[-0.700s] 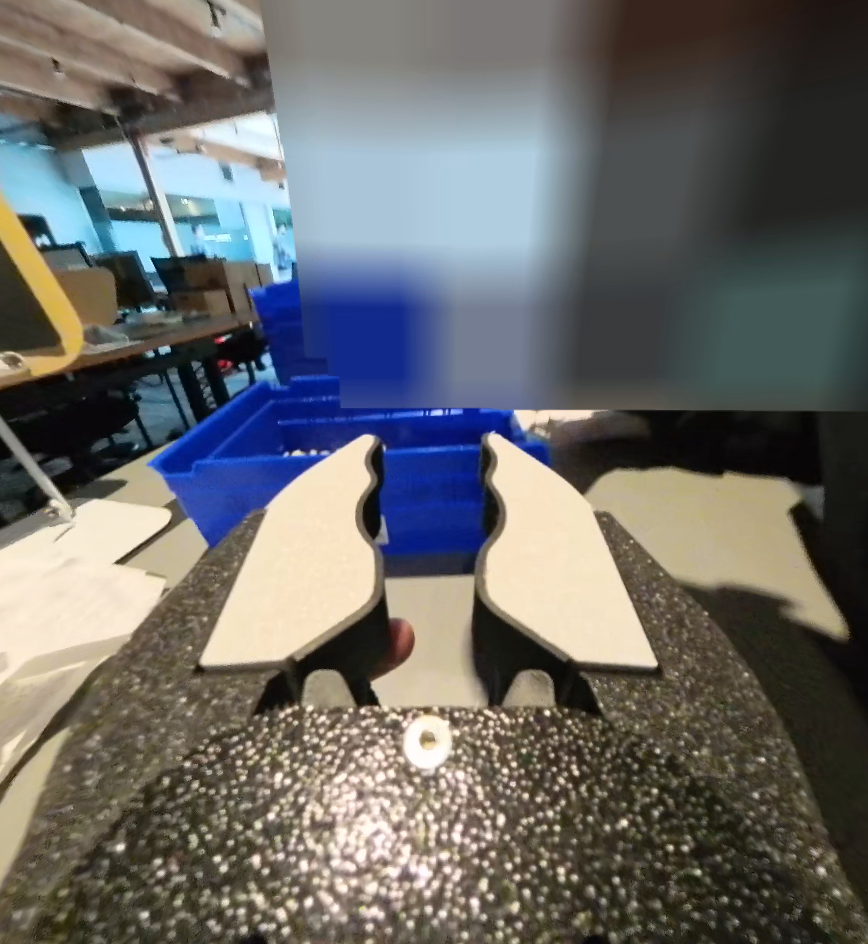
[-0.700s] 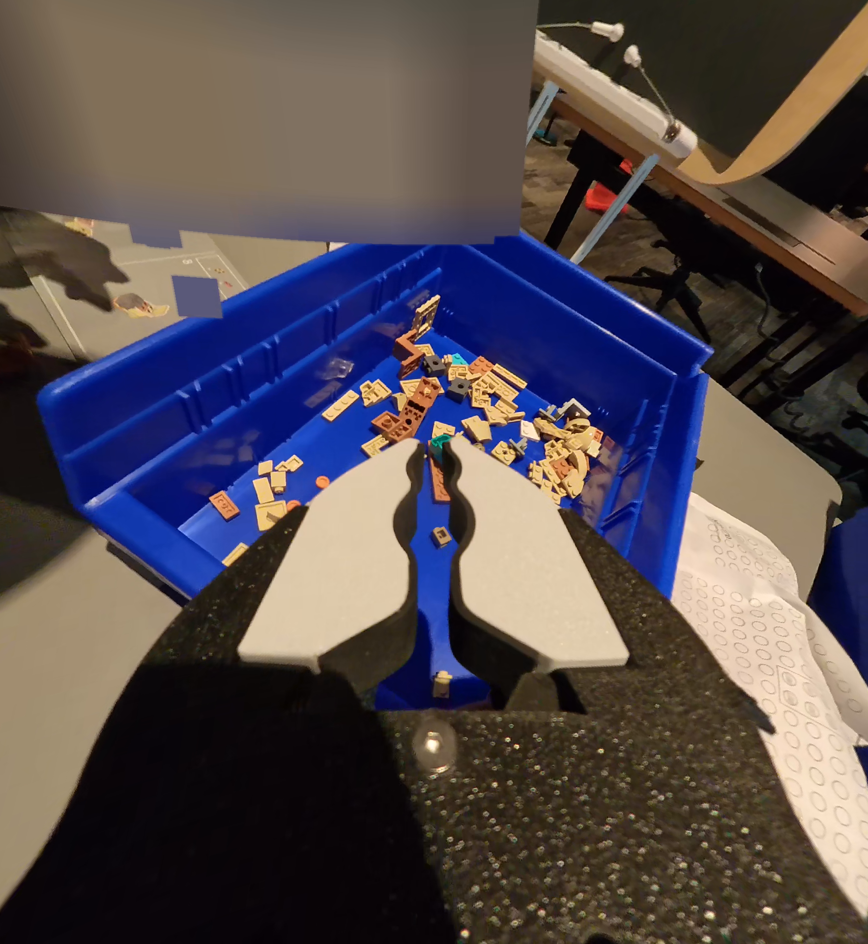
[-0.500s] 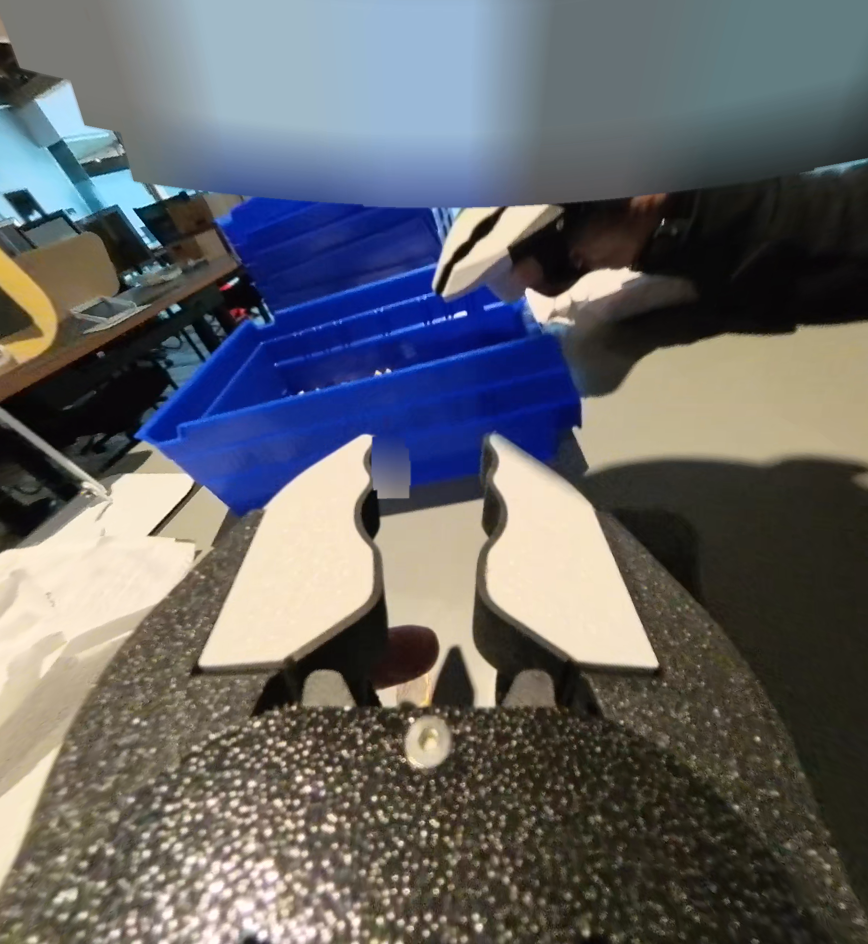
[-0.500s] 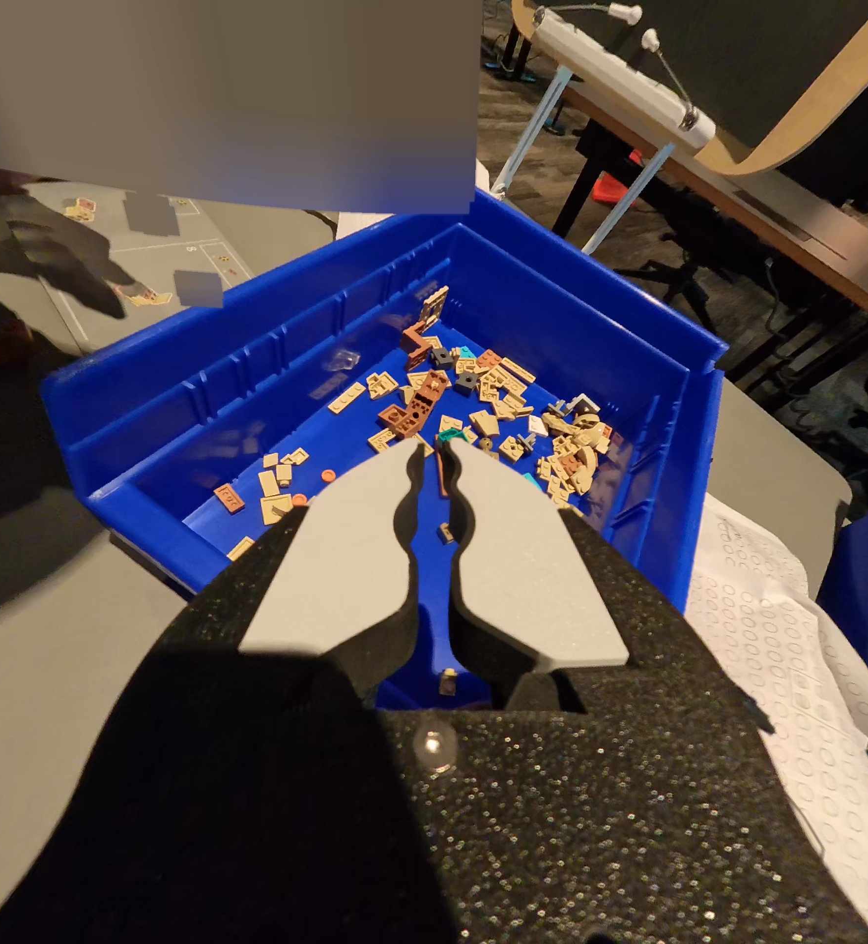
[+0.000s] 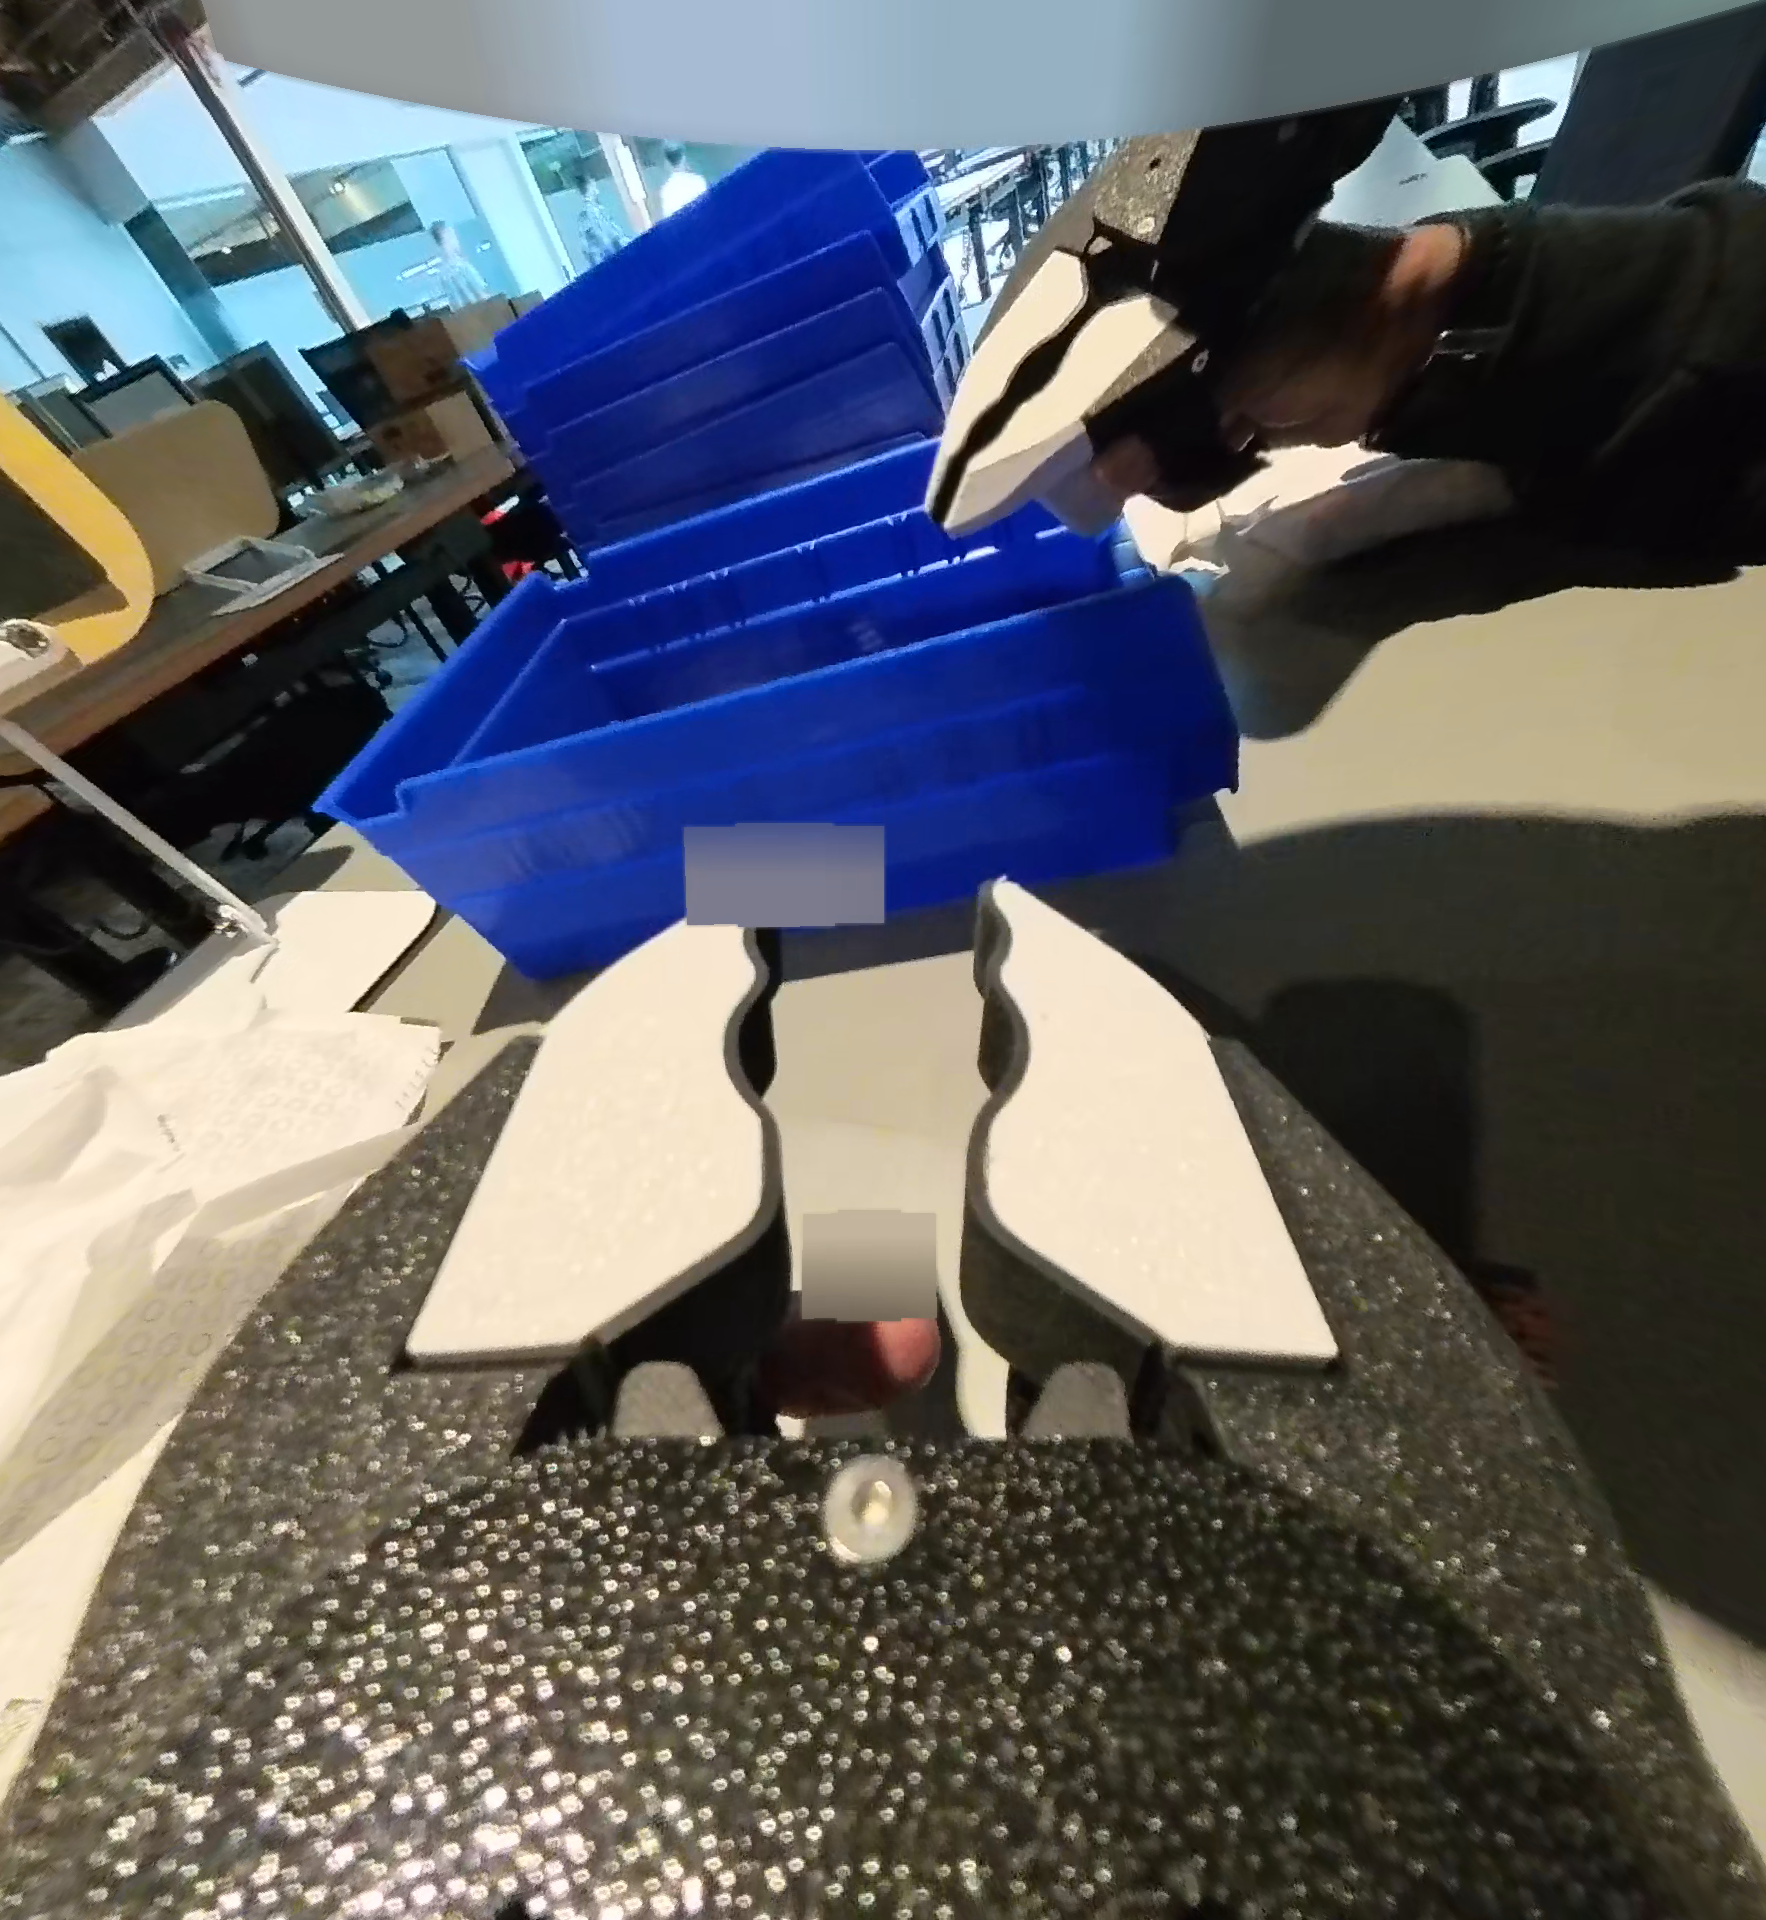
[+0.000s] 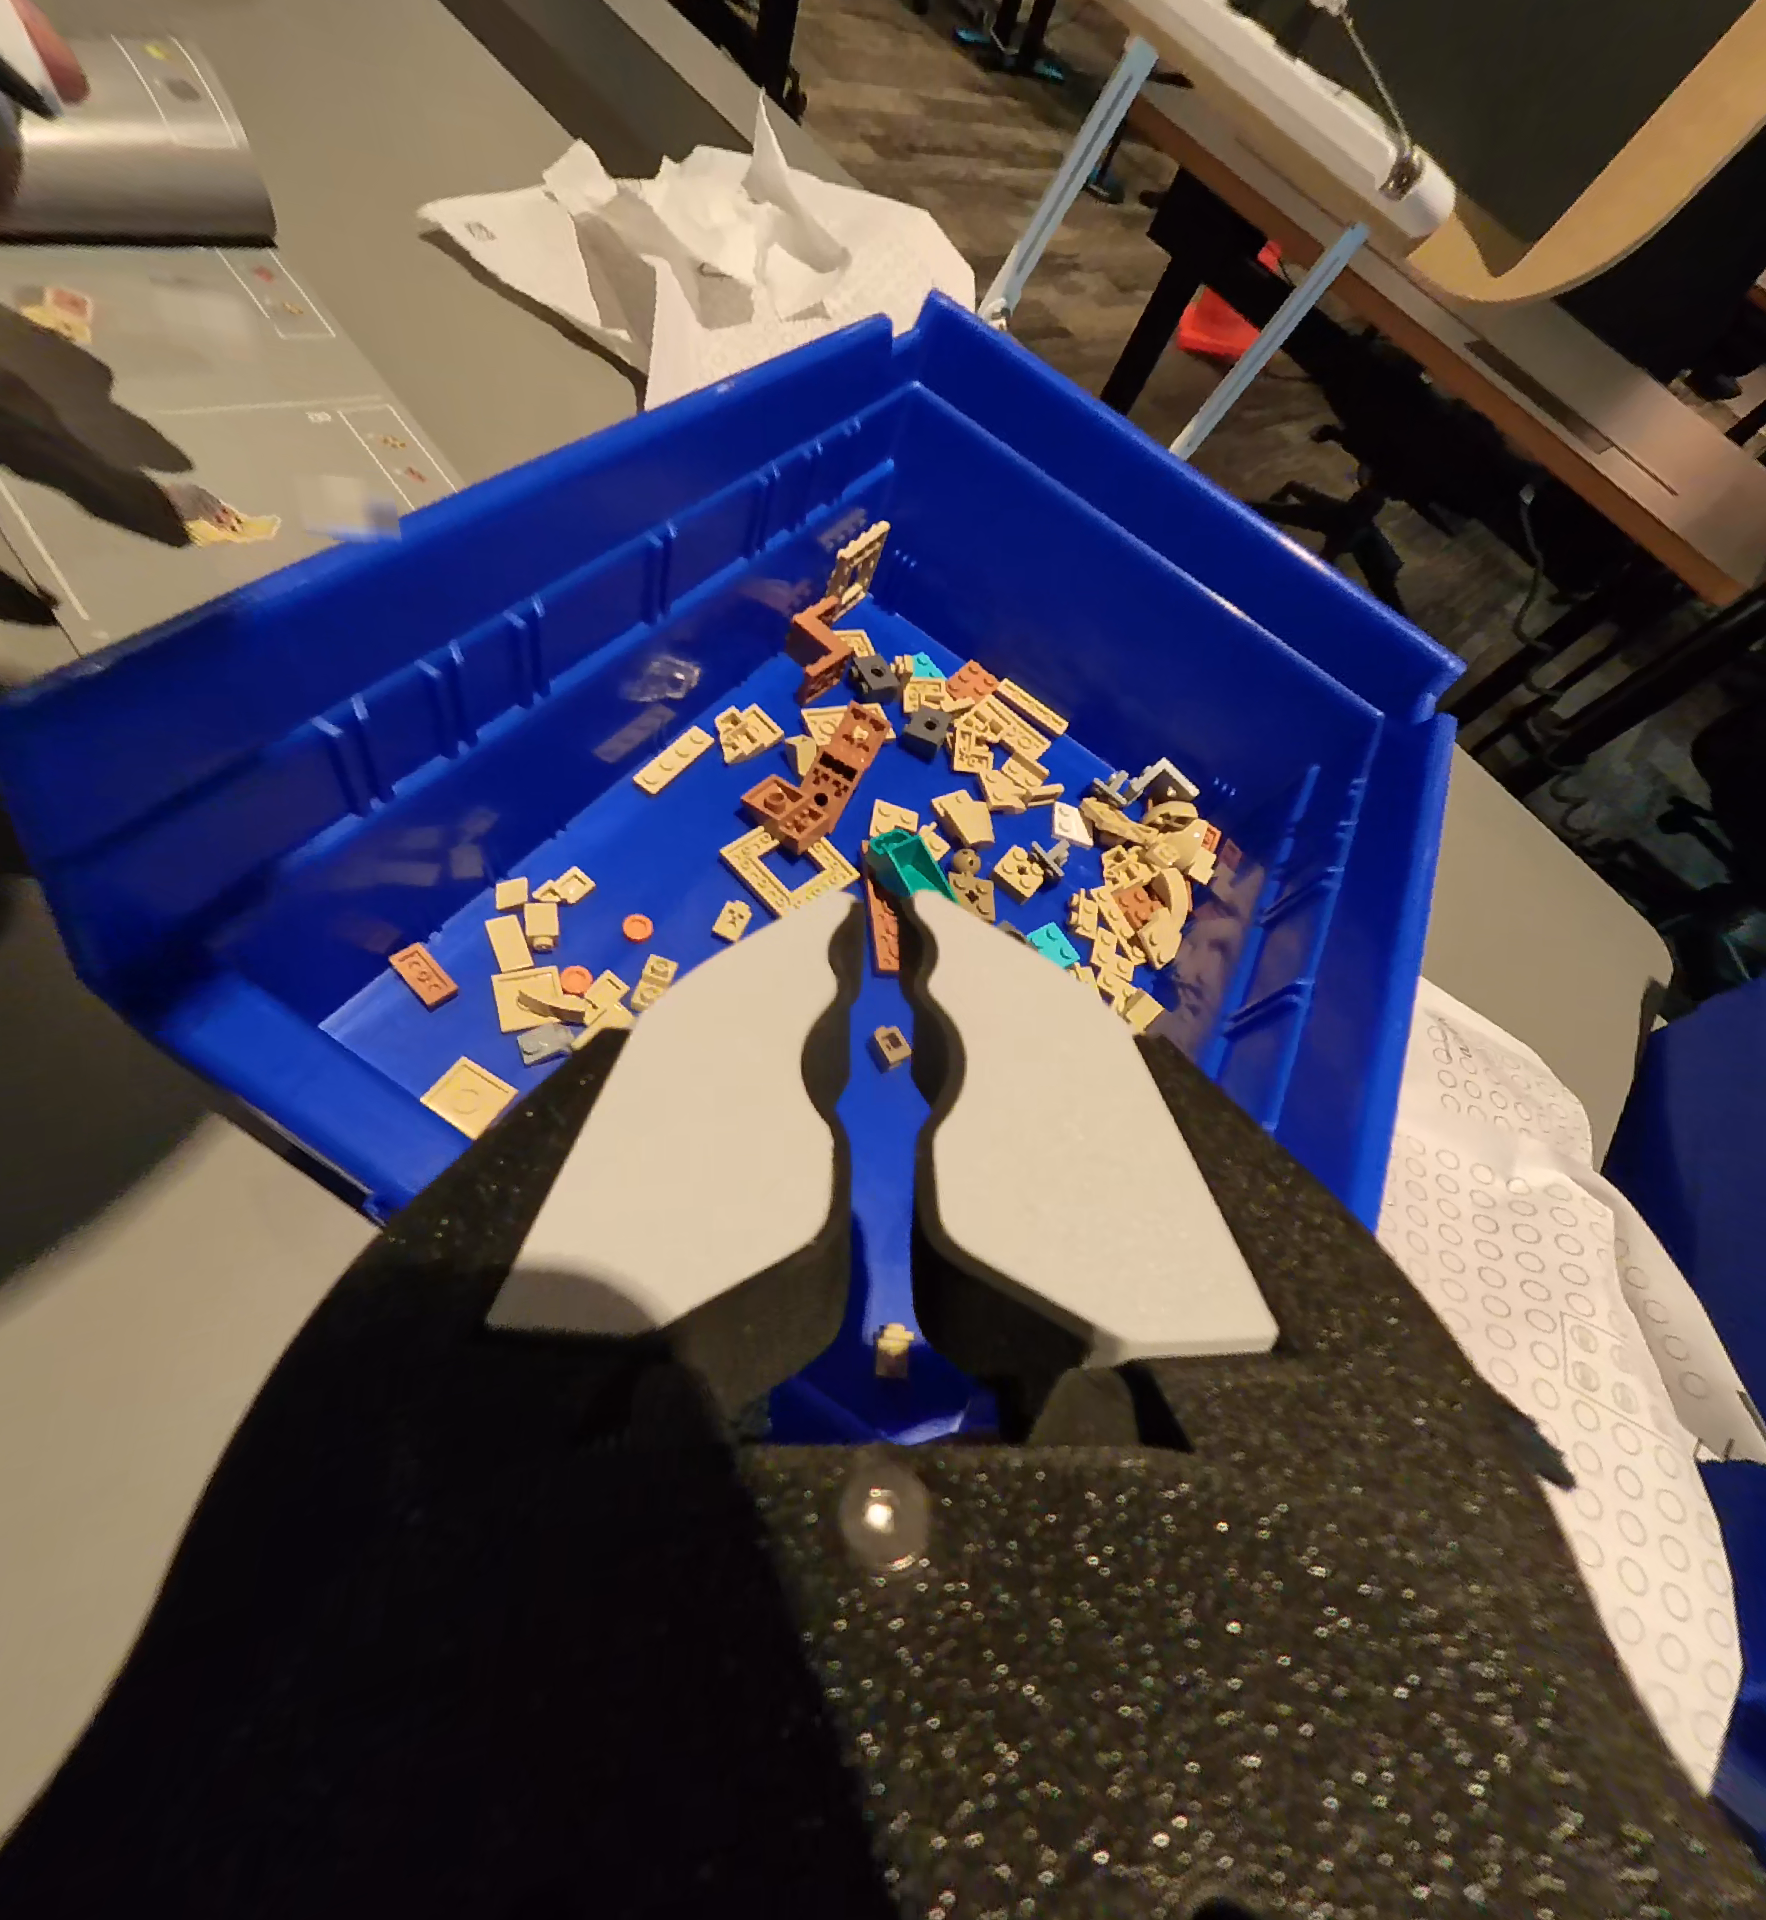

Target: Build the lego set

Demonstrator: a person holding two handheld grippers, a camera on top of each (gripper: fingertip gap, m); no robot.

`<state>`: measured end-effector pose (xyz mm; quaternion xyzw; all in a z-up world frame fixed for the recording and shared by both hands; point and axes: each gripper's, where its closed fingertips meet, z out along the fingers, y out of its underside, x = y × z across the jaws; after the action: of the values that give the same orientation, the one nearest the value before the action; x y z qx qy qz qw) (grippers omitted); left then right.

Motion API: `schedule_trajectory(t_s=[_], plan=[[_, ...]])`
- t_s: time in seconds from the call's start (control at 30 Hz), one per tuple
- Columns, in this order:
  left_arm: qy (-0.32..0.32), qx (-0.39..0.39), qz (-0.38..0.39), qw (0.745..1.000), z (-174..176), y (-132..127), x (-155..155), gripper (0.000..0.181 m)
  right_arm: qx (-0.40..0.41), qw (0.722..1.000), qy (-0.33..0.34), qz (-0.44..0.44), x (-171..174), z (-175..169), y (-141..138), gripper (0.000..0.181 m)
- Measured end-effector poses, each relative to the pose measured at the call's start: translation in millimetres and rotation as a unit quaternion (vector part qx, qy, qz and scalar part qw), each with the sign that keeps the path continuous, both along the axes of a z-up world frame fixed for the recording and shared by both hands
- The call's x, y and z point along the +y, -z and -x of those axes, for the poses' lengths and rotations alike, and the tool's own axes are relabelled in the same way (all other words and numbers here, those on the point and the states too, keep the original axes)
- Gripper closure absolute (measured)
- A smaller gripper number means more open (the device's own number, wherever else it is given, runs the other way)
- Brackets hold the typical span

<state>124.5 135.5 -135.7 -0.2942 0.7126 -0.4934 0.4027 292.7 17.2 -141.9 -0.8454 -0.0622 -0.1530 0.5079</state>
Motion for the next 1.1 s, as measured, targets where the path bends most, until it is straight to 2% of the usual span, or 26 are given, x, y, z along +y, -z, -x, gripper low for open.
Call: schedule_trajectory(t_s=[0.13, 0.23, 0.33, 0.4, 0.53, 0.7, 0.9, 1.0, 1.1], plan=[[0.004, 0.001, 0.003, 1.000, 0, 0, -3, 0.146, -0.007, 1.000, 0.009, 0.001, 2, -3, 0, 0.176], [0.000, -0.005, 0.010, 1.000, -1, -4, -2, 0.146, 0.005, 0.999, 0.042, 0.001, 11, -13, -4, 0.176], [-0.005, -0.014, 0.037, 0.999, -3, -10, 0, 0.147, -0.016, 0.995, 0.093, 0.031, 32, -34, -19, 0.175], [-0.011, -0.021, 0.050, 0.998, -3, -13, 3, 0.147, -0.002, 0.990, 0.117, 0.073, 53, -51, -21, 0.172], [-0.021, -0.035, 0.075, 0.996, 0, -20, 8, 0.149, 0.043, 0.974, 0.179, 0.128, 100, -94, 3, 0.163], [-0.025, -0.045, 0.080, 0.995, 2, -24, 11, 0.149, 0.086, 0.953, 0.232, 0.178, 119, -131, 51, 0.157], [-0.023, -0.042, 0.112, 0.993, 2, -24, 11, 0.150, 0.101, 0.939, 0.253, 0.210, 127, -145, 77, 0.157], [-0.025, -0.037, 0.133, 0.990, 0, -21, 14, 0.150, 0.081, 0.932, 0.264, 0.236, 128, -151, 83, 0.151], [-0.027, -0.037, 0.151, 0.987, 0, -22, 17, 0.151, 0.088, 0.926, 0.246, 0.272, 124, -143, 88, 0.144]])
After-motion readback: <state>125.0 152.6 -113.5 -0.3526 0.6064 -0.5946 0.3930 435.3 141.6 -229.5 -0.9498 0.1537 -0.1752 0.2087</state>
